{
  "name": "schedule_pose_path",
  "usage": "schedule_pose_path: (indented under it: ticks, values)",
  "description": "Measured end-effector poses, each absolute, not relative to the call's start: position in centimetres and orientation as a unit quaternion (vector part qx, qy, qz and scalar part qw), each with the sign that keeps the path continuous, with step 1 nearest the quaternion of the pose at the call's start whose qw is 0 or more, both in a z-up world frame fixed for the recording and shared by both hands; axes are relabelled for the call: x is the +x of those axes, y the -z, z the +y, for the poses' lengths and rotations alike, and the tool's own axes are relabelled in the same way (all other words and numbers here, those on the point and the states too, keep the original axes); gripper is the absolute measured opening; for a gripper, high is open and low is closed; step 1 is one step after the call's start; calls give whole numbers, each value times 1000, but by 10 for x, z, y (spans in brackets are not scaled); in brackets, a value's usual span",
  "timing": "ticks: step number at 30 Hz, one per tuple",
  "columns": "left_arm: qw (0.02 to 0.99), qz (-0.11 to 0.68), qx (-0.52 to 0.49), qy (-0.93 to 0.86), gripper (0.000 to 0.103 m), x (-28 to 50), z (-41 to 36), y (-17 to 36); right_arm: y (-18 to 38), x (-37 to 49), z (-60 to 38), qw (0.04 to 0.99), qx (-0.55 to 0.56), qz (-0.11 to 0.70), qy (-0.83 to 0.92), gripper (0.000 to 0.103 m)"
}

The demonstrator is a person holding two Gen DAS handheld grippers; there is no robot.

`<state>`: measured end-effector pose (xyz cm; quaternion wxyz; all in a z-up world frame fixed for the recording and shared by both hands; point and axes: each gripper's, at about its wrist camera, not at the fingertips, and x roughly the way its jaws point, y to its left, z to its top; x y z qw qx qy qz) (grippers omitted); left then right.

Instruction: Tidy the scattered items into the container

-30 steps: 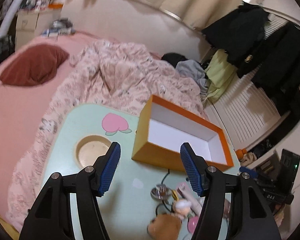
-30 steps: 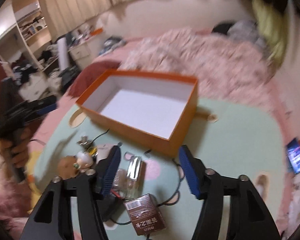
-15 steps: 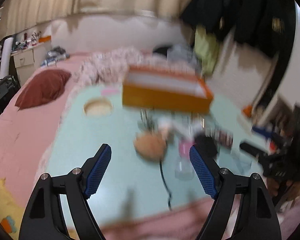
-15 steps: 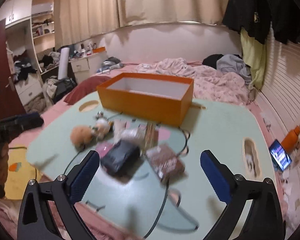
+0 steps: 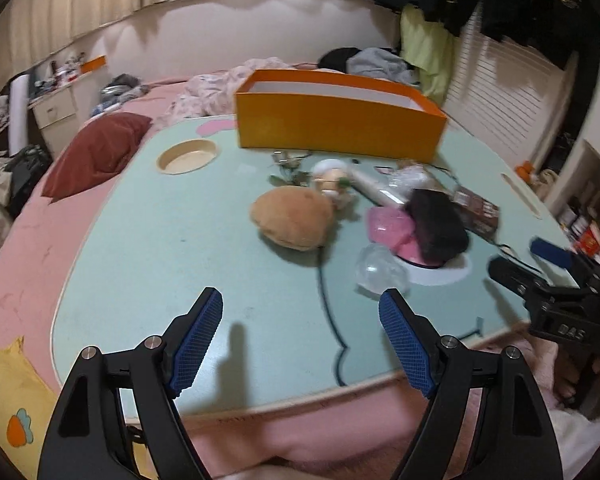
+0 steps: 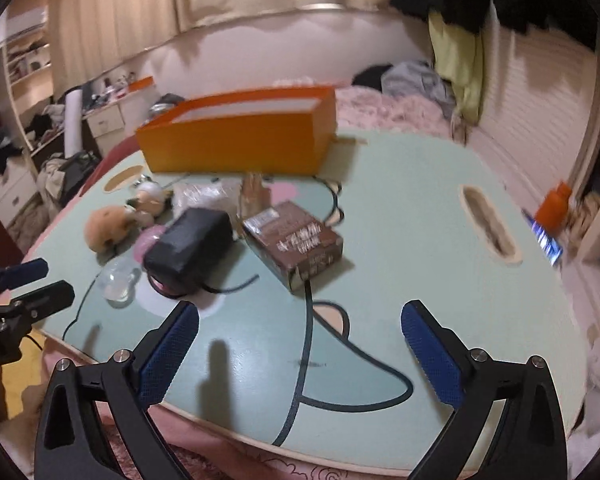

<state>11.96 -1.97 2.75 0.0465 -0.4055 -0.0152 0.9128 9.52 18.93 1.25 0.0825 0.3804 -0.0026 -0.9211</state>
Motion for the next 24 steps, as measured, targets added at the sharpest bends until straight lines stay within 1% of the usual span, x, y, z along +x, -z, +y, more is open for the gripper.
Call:
schedule_pose_path:
  ticks: [5, 9, 10, 12, 15, 17, 24]
  values:
    - [18, -44, -421, -906, 81, 112, -35, -14, -7, 98, 175, 63, 379, 34, 923, 103]
    - [-6, -28, -409, -912, 82, 111, -35, -10, -6, 99, 174, 58, 373, 33, 926, 103]
    - [-11, -20, -403, -915, 85, 112, -32, -9, -5, 99, 173, 59, 370, 34, 927, 103]
    - [-14, -20, -393, -919, 90, 113, -30, -6, -5, 98, 173, 61, 366, 35, 928, 103]
    - [-16, -19, -383, -923, 93, 113, -29, -4, -5, 97, 172, 62, 365, 35, 928, 103]
    - [-18, -20, -380, -925, 103, 112, -30, -2, -4, 97, 172, 63, 364, 35, 929, 103]
    - [-17, -20, -375, -927, 103, 112, -30, 0, -5, 97, 170, 64, 363, 35, 929, 103]
